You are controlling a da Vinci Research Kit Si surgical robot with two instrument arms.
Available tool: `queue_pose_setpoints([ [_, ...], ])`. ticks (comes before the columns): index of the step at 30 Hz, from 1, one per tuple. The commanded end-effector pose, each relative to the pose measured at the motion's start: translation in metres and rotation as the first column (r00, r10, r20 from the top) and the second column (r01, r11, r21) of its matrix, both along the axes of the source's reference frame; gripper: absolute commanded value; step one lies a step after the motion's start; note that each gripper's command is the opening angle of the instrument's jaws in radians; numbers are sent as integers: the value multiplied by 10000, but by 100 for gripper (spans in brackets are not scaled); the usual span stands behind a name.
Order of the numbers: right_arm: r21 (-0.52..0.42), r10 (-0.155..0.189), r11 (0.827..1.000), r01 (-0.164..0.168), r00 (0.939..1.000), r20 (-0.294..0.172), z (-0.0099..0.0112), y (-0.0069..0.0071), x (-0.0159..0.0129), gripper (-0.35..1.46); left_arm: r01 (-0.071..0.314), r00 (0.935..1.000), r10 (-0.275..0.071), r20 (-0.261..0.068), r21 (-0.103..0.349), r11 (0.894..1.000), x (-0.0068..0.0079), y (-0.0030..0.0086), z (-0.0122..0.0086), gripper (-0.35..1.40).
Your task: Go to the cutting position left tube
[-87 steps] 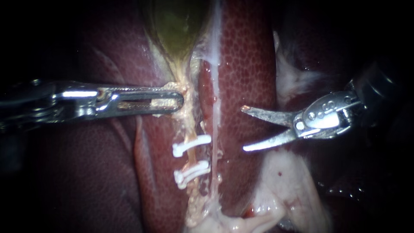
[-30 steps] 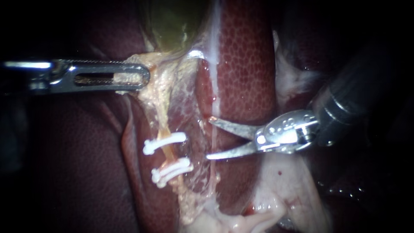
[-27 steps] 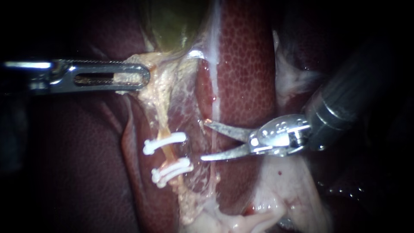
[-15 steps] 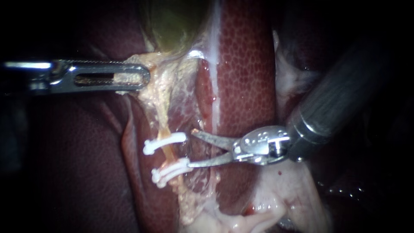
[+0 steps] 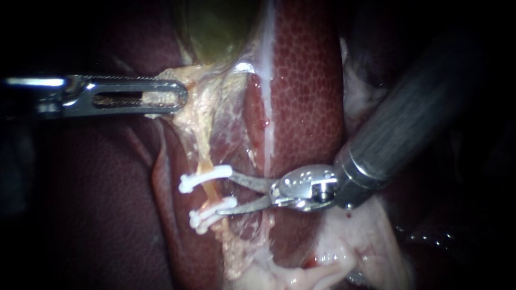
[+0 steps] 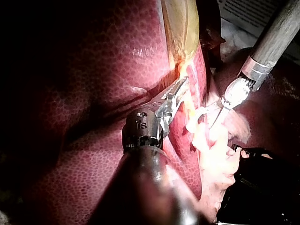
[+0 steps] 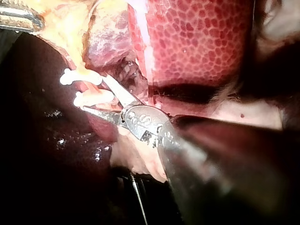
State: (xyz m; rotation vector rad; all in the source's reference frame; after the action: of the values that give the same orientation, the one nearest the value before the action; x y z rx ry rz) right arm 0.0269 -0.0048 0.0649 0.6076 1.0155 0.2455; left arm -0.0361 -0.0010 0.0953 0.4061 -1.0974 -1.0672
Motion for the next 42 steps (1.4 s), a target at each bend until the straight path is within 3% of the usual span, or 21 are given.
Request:
queue_pose_setpoints([
  [1, 66, -62, 10000, 62, 10000, -41, 0, 0, 1, 132, 5, 10000, -5, -4, 2, 10000, 0, 0, 0, -35],
  [7, 317, -454, 9984, 465, 9984, -348, -1, 0, 6, 123, 8, 10000, -8, -6, 2, 10000, 0, 0, 0, -35],
  [17, 395, -688, 9967, 712, 9959, -581, 3, 4, 14, 121, 12, 10000, -12, -9, 1, 10000, 0, 0, 0, -35],
  [21, 529, -925, 9939, 967, 9928, -760, 7, 10, 14, 121, 15, 10000, -15, -11, 1, 10000, -1, 0, 0, -35],
  [29, 549, -1570, 9848, 1650, 9794, -1273, 14, 19, 15, 120, 22, 10000, -22, -16, 1, 10000, -2, 0, 0, -35],
  [34, 732, -1914, 9758, 2059, 9669, -1684, 13, 18, 18, 118, 24, 10000, -24, -17, 1, 10000, -2, 0, 0, -35],
  [42, 1221, -2226, 9597, 2533, 9497, -2202, 9, 15, 28, 116, 28, 10000, -28, -20, 1, 10000, -2, 0, 0, -35],
])
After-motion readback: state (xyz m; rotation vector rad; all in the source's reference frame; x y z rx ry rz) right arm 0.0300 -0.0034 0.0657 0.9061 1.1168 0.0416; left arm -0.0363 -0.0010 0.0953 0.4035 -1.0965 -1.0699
